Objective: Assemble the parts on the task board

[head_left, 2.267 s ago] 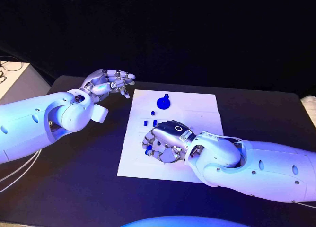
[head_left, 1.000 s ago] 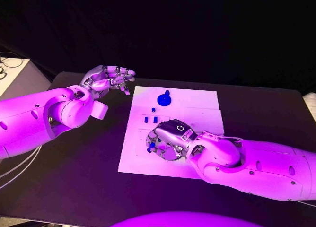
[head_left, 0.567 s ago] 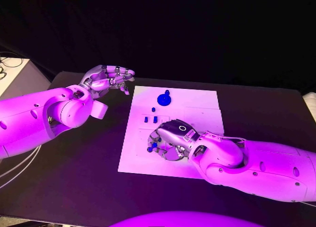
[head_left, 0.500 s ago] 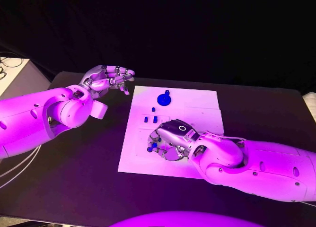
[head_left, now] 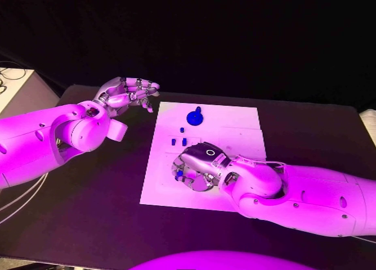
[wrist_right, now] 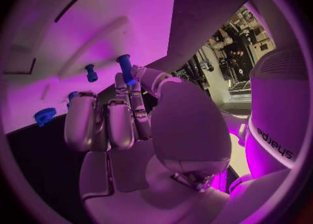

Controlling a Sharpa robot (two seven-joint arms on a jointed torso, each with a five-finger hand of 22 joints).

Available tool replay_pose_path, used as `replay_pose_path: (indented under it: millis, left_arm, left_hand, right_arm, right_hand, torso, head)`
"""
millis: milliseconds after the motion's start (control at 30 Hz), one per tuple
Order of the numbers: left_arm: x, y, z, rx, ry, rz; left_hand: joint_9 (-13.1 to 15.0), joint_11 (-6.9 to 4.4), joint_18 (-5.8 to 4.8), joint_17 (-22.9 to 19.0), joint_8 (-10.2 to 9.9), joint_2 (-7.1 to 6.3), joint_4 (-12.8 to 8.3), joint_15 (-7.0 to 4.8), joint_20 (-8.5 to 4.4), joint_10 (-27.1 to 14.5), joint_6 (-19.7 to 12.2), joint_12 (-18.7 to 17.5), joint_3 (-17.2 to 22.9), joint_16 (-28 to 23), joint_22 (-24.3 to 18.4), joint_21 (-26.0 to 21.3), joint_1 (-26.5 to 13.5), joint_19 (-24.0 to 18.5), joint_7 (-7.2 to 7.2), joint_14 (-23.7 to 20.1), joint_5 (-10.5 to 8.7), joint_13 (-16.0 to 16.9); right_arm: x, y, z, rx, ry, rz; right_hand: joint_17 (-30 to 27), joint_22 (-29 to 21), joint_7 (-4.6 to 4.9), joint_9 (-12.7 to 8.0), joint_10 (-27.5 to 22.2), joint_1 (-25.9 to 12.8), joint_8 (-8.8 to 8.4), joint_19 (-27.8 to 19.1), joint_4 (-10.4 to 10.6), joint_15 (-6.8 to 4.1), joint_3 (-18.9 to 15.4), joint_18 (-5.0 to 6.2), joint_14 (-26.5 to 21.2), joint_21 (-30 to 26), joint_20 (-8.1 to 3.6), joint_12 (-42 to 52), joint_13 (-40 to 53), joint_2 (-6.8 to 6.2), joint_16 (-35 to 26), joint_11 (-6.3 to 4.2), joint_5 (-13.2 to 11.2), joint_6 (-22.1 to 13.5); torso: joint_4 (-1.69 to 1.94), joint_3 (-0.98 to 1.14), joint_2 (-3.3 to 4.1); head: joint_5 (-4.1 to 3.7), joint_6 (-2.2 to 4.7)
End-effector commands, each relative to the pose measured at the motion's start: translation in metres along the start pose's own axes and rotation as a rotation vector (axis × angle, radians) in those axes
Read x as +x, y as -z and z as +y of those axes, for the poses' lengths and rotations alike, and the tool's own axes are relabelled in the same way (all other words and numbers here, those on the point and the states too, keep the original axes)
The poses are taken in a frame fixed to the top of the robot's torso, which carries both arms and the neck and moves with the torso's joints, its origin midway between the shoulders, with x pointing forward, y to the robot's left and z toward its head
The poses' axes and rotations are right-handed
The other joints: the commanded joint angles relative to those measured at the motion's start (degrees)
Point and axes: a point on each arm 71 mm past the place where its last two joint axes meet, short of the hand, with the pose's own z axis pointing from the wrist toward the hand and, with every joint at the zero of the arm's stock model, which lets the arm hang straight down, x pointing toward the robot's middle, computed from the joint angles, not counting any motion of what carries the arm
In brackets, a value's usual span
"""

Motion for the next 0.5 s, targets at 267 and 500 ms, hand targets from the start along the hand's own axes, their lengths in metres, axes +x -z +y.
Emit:
replay_pose_path:
  millis: [267,500]
  left_arm:
    - [0.0016,-0.0001,-0.0007,0.005,0.011,0.018]
    - [0.0017,-0.0001,-0.0005,0.003,0.012,0.020]
  left_hand:
    - [-0.01,0.25,0.80,0.07,0.30,0.17,0.32,0.12,0.16,-0.17,-0.32,-0.16,-0.09,0.24,-0.11,-0.39,-0.01,0.04,-0.07,-0.45,0.05,-0.11]
    - [-0.01,0.25,0.80,0.07,0.30,0.17,0.33,0.12,0.16,-0.17,-0.32,-0.16,-0.09,0.25,-0.11,-0.39,-0.01,0.04,-0.08,-0.45,0.05,-0.11]
  right_arm:
    - [0.0071,-0.0011,0.0049,-0.040,-0.001,0.041]
    - [0.0063,-0.0006,0.0025,-0.035,-0.009,0.023]
  right_hand:
    - [-7.13,-7.35,1.88,-0.21,-4.54,-2.88,-2.78,-3.91,0.24,1.97,-1.22,1.32,-0.91,-9.23,1.39,-6.09,1.16,-2.81,-4.27,-0.71,1.05,-4.55]
    - [-12.53,-12.73,1.99,-0.66,-10.57,-1.70,-4.84,-6.81,0.68,2.94,-5.54,2.64,-3.87,-16.34,2.57,-6.71,-0.40,-2.96,-7.45,0.32,0.94,-7.67]
  torso:
    - [-0.04,0.00,-0.07]
    - [-0.06,0.08,-0.07]
  head:
    - [-0.08,0.05]
    - [-0.14,0.18]
